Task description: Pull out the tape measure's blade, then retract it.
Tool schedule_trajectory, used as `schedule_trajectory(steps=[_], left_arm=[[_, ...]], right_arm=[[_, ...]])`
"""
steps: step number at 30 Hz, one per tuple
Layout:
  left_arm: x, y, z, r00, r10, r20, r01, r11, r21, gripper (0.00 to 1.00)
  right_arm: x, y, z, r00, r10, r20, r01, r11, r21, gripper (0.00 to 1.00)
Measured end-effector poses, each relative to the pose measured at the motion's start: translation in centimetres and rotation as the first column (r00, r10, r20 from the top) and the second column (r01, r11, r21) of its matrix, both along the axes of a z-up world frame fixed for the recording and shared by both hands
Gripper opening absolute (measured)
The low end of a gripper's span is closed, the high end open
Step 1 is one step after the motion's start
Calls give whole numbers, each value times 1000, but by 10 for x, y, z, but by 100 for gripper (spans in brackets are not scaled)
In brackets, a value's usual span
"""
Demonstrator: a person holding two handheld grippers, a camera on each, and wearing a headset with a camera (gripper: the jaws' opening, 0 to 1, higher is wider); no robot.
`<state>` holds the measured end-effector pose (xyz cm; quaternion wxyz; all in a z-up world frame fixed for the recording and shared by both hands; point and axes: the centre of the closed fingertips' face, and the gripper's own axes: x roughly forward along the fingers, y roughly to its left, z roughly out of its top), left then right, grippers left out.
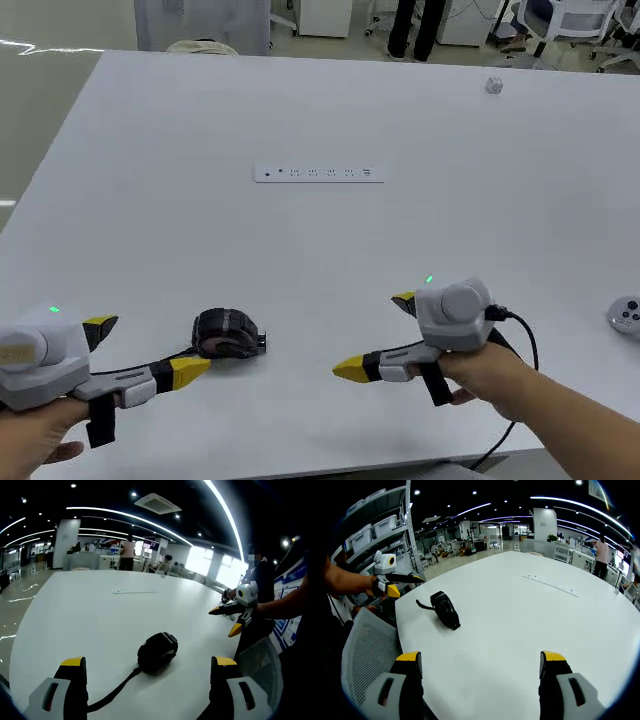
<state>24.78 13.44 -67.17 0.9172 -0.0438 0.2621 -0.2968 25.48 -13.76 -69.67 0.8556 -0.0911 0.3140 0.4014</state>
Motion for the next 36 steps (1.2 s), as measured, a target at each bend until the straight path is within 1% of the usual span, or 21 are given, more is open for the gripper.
schedule_trajectory(steps=[3,5,8,10,11,12,13,14,15,17,20,22,23,25,27,28,30,33,36], left_arm=[[-1,15,3,999,36,-5,-36,999,-9,100],[-2,21,1,999,42,-3,-42,999,-7,100],[-6,27,1,999,46,-2,-46,999,0,100],[-9,30,3,999,46,2,-46,999,-3,100],[-12,30,4,999,49,-3,-49,999,-22,100],[-14,29,4,999,48,-10,-48,998,-31,100],[-17,29,5,999,40,-21,-41,999,-34,100],[-19,28,6,999,36,-19,-36,999,-33,100],[-21,27,7,999,28,-19,-29,999,-31,100],[-23,30,5,1000,21,-14,-21,1000,-1,100],[-24,33,5,1000,23,-19,-23,1000,3,100],[-25,36,7,999,32,-14,-32,999,-3,100],[-25,38,6,999,36,-18,-36,999,-2,100],[-28,42,6,999,38,-12,-38,999,11,100],[-31,46,5,999,38,-10,-38,999,29,100],[-33,49,6,999,43,-12,-43,999,30,100],[-36,54,8,999,54,-4,-54,998,31,100],[-37,59,9,997,72,2,-72,997,22,100],[-38,57,10,997,73,0,-73,997,12,100]], right_arm=[[-4,-14,4,1000,-22,8,22,1000,1,100],[-7,-21,5,999,-32,7,32,999,5,100],[-15,-37,5,998,-57,8,57,998,3,100],[-19,-46,5,998,-64,8,64,998,-1,100],[-22,-53,5,997,-71,8,71,997,-9,100],[-23,-58,6,997,-75,9,75,997,-13,100],[-25,-65,6,996,-84,11,84,996,-15,100],[-26,-69,8,996,-92,12,92,996,-13,100],[-29,-75,10,995,-101,13,101,995,-9,100],[-33,-81,13,994,-109,18,109,994,-6,100],[-40,-93,12,992,-123,13,124,992,-13,100],[-46,-99,13,992,-126,13,127,992,-18,100],[-49,-104,13,992,-125,15,126,992,-27,100],[-52,-112,17,991,-132,24,133,991,-33,100],[-53,-117,18,989,-146,23,146,989,-31,100],[-54,-119,18,988,-150,22,150,988,-31,100],[-57,-121,18,988,-153,23,154,987,-35,100],[-59,-122,16,987,-157,28,158,987,-39,100],[-61,-122,13,989,-147,30,148,988,-50,100]])
